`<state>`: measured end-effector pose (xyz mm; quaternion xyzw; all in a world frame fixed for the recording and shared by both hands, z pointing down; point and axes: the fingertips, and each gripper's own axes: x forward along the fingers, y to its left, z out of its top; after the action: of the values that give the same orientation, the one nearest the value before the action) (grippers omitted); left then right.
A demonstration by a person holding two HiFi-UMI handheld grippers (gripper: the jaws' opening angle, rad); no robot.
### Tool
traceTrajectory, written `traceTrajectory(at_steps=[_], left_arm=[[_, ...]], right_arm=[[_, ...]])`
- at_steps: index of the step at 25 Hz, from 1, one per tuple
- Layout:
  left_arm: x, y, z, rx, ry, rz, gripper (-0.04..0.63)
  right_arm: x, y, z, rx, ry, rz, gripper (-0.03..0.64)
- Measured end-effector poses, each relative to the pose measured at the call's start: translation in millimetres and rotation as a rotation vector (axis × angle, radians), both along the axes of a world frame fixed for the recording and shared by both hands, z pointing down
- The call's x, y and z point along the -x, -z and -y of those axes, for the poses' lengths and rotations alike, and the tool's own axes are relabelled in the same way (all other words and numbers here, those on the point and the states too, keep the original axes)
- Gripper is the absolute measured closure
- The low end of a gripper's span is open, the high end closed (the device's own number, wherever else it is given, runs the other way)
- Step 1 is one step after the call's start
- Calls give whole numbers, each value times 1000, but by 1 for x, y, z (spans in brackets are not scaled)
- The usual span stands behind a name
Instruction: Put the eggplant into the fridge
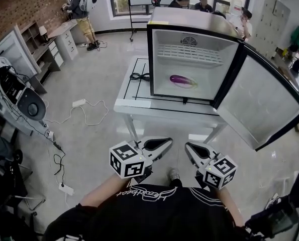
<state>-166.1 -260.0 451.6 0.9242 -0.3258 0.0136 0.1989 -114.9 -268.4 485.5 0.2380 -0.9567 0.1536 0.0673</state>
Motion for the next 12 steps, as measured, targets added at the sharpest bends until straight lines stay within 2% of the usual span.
traceTrajectory(at_steps=[12], left_arm=[[17,5,-30,-19,-4,10,588]], right_arm=[[17,3,-32,-3,1,-19,611]])
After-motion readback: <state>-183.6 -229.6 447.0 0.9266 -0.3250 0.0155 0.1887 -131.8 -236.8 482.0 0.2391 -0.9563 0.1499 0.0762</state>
